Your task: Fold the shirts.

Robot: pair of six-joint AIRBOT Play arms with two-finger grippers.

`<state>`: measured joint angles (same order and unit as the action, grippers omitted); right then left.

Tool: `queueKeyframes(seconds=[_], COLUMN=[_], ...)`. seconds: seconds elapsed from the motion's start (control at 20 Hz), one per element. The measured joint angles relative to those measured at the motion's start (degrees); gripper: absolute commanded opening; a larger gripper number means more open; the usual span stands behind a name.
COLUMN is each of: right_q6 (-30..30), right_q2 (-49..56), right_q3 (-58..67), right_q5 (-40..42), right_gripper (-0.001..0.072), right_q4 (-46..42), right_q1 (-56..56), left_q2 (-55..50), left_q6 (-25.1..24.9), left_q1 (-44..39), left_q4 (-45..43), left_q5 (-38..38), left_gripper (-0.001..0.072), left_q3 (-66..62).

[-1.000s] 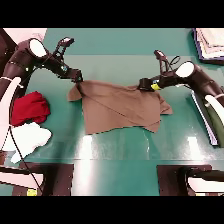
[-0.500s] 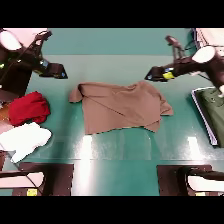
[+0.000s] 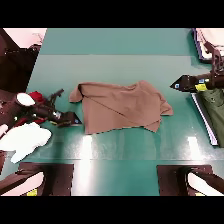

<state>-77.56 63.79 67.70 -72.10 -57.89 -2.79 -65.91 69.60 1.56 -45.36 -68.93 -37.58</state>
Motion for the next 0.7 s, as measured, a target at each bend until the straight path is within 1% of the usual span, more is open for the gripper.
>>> queueKeyframes(seconds=[0.15,0.3,0.45,0.5,0.55,0.6,0.65,0.7], right_q6=[0.09,0.09,0.09,0.09,0.09,0.09,0.09,0.09], right_q2=[-2.08,-2.95,-3.3,-3.37,-3.41,-3.43,-3.48,-3.48], right_q3=[-1.25,-1.7,-1.88,-1.9,-1.92,-1.95,-1.95,-1.97], right_q5=[0.0,0.07,0.02,0.0,-0.02,-0.07,-0.09,-0.11], right_gripper=[0.0428,0.0428,0.0428,0.0428,0.0428,0.0428,0.0429,0.0428], right_q4=[-0.02,-0.09,-0.13,-0.11,-0.13,-0.13,-0.11,-0.15], right_q1=[1.01,1.38,1.51,1.51,1.55,1.55,1.55,1.55], left_q2=[0.59,0.85,0.98,1.11,1.07,0.96,0.81,0.87], left_q6=[-3.1,-4.46,-3.5,-2.71,-2.14,-1.92,-1.53,-1.33], left_q1=[0.0,-2.47,-6.86,-7.98,-8.83,-9.38,-9.68,-10.14], left_q4=[5.42,8.39,10.23,10.47,10.69,9.79,9.2,9.25], left_q5=[3.3,6.56,11.28,12.94,14.73,16.76,18.05,18.84], left_gripper=[0.0599,0.0599,0.0598,0.0559,0.0287,0.0039,0.0023,0.0023], left_q3=[6.49,9.57,10.62,10.78,10.97,11.13,11.28,11.08])
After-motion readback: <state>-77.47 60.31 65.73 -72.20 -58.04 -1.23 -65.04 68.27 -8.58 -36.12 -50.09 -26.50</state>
